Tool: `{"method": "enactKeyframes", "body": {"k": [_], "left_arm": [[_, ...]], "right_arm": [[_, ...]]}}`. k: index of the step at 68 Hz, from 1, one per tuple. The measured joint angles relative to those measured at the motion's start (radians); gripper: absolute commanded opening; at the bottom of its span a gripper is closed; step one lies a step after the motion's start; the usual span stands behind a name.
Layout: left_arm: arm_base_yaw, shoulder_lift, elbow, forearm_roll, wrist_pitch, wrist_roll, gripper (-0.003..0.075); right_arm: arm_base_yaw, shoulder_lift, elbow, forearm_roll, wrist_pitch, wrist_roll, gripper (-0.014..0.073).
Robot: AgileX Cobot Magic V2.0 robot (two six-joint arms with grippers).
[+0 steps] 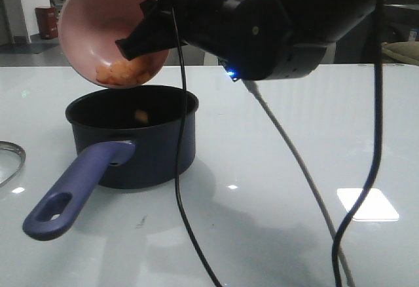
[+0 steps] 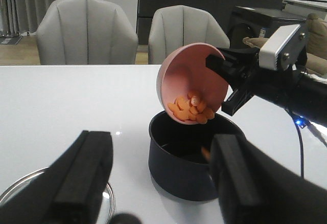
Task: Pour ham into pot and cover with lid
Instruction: 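Tilt the pink bowl with the right gripper to pour ham into pot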
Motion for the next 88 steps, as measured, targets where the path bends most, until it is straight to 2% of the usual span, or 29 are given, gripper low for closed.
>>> {"method": "enactKeyframes", "body": {"k": [7, 17, 25, 36, 61, 67, 73, 88], "left_arm": [[0.0, 0.0, 0.0, 0.0, 0.0, 0.0, 0.0455], [0.0, 0.0, 0.0, 0.0, 0.0, 0.0, 0.0455], [0.0, 0.0, 0.0, 0.0, 0.0, 0.0, 0.0455], [0.0, 0.0, 0.0, 0.0, 0.0, 0.0, 0.0455], [0.0, 0.0, 0.0, 0.0, 0.0, 0.0, 0.0455], [0.0, 0.0, 0.0, 0.0, 0.0, 0.0, 0.0455], [0.0, 0.0, 0.0, 0.0, 0.0, 0.0, 0.0455], [0.0, 0.0, 0.0, 0.0, 0.0, 0.0, 0.0455]], "right_arm": [[0.011, 0.035, 0.0, 0.0, -0.094, -0.18, 0.0135], [0.017, 0.064, 0.0, -0.001, -0.122, -0.401, 0.0135], [0.017, 0.077, 0.0, -0.001, -0.125, -0.528, 0.0135], [0.017, 0.083, 0.0, -0.001, -0.127, -0.567, 0.0135], [0.017, 0.083, 0.0, -0.001, -0.131, -0.558, 0.0135], [0.017, 0.083, 0.0, -0.001, -0.131, -0.53, 0.0135], [0.017, 0.083, 0.0, 0.001, -0.131, -0.429, 0.0135], [0.017, 0.071, 0.0, 0.075, -0.131, 0.14, 0.0135]]}}
